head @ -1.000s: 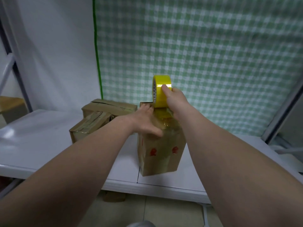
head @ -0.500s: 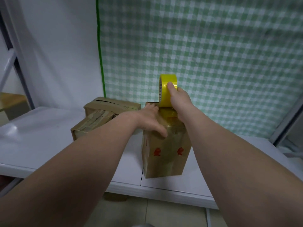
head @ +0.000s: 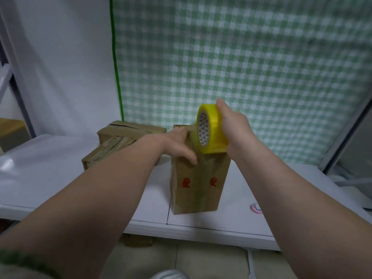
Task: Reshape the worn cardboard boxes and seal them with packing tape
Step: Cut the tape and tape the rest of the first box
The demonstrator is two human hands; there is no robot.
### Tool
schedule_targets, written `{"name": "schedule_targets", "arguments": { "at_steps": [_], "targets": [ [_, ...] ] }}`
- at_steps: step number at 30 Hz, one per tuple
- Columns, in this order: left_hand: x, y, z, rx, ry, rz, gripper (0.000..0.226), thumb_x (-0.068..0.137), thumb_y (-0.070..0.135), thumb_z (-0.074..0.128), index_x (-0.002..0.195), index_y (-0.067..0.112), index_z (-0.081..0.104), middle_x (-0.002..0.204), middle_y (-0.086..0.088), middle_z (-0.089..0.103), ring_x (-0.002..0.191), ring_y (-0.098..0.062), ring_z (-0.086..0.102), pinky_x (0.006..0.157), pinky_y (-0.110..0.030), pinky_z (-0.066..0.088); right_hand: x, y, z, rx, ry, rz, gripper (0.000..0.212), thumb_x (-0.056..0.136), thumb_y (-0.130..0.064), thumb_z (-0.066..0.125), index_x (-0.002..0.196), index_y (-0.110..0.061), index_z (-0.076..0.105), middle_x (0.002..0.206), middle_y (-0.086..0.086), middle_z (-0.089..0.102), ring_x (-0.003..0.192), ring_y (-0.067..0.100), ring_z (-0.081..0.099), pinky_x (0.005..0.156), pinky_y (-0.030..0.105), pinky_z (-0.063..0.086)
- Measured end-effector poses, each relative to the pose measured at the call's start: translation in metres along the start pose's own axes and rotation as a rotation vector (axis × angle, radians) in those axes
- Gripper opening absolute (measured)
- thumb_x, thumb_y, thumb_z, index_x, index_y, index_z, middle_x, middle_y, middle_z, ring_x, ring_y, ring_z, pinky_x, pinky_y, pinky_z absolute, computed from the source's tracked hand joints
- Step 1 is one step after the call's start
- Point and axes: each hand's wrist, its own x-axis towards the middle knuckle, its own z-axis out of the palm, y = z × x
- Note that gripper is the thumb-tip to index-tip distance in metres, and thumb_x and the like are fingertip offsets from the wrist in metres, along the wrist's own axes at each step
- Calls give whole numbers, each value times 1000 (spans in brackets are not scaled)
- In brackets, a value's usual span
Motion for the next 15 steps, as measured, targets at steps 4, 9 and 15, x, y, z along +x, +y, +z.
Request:
{"name": "schedule_targets", "arguments": {
  "at_steps": [4,9,15],
  "targets": [
    [1,3,2,1,-3,20,98,56,51,82,138,26,35,132,4,39,123,-17,38,105,-44,39,-21,6,-15,42,-23,45,35,87,-53,56,84,-18,54,105,7,63,99,27,62,94,46,50],
    [0,8,2,-15,0,47,77,63,40,83,127,24,44,123,1,45,113,-18,45,99,-42,43,-43,18,-25,34,-26,103,32,87,-48,58,88,-17,56,100,8,63,94,29,63,91,47,51],
    [0,7,4,11,-6,10,103,47,57,78,136,26,36,125,6,43,116,-17,42,102,-43,41,-61,44,-22,-4,8,106,40,88,-45,56,86,-6,63,94,16,69,94,36,65,90,49,52]
  ]
}}
